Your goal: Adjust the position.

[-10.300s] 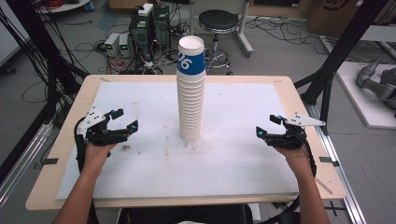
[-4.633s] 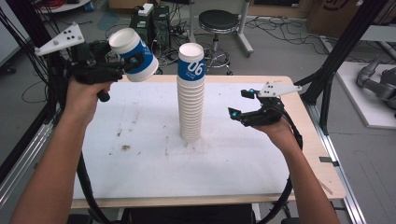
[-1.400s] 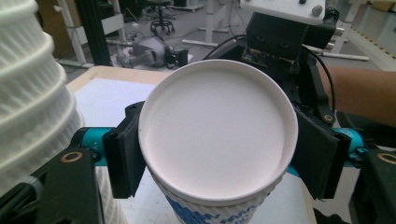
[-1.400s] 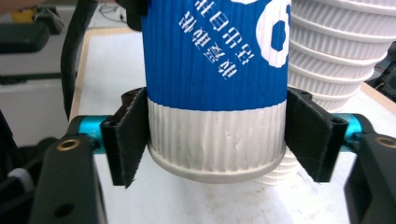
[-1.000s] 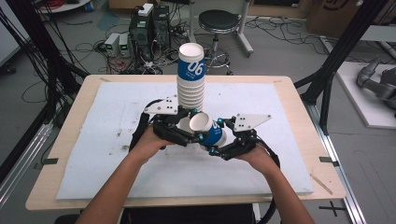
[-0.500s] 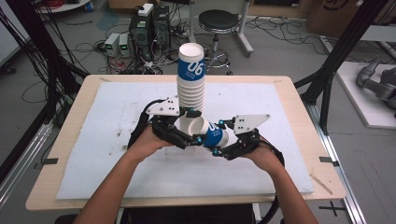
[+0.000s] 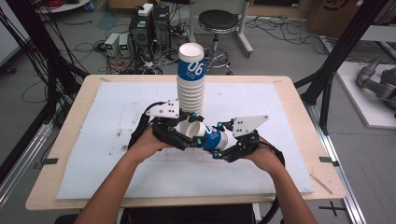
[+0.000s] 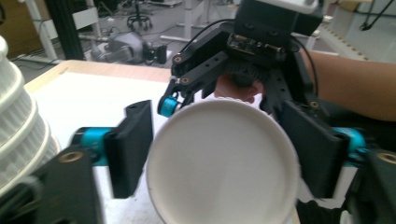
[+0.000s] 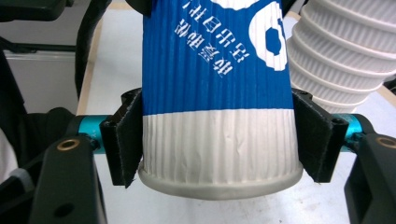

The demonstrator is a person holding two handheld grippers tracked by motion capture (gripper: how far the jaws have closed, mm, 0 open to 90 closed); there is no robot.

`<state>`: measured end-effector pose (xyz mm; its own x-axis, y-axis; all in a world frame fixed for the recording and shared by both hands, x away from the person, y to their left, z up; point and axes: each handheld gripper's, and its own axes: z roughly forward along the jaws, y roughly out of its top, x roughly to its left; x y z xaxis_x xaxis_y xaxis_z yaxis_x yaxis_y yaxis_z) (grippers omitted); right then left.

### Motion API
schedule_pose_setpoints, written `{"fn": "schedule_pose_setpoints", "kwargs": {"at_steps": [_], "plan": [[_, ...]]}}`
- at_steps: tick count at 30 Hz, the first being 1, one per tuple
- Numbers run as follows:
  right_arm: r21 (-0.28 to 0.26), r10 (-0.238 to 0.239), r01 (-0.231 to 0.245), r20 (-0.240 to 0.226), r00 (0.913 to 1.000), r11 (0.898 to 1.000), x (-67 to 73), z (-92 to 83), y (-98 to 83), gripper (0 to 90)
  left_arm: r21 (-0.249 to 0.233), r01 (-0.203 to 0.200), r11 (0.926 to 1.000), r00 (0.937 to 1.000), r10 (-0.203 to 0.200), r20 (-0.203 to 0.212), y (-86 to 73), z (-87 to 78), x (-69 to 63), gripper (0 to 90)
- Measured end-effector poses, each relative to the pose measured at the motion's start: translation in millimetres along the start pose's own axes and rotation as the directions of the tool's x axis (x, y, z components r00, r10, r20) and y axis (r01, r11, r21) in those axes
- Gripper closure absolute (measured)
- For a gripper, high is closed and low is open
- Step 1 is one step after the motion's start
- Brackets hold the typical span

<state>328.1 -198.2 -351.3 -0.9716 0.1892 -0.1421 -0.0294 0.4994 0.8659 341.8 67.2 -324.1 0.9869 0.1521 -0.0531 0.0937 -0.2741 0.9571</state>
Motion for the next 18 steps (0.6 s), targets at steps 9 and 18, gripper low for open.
{"fn": "schedule_pose_setpoints", "kwargs": {"at_steps": [9, 18], "plan": [[-0.053, 0.051, -0.051, -0.003, 0.9987, 0.997, 1.4, 1.0, -1.5, 18.1, -0.051, 0.015, 0.9986, 0.999, -0.013, 0.043, -4.3, -3.2, 1.9, 32.0], [-0.111, 0.096, -0.101, -0.052, 0.994, 0.989, -2.2, -1.5, -12.4, 20.7, -0.109, 0.034, 0.9934, 0.9971, -0.026, 0.072, -7.5, -6.4, 1.4, 31.8]]}}
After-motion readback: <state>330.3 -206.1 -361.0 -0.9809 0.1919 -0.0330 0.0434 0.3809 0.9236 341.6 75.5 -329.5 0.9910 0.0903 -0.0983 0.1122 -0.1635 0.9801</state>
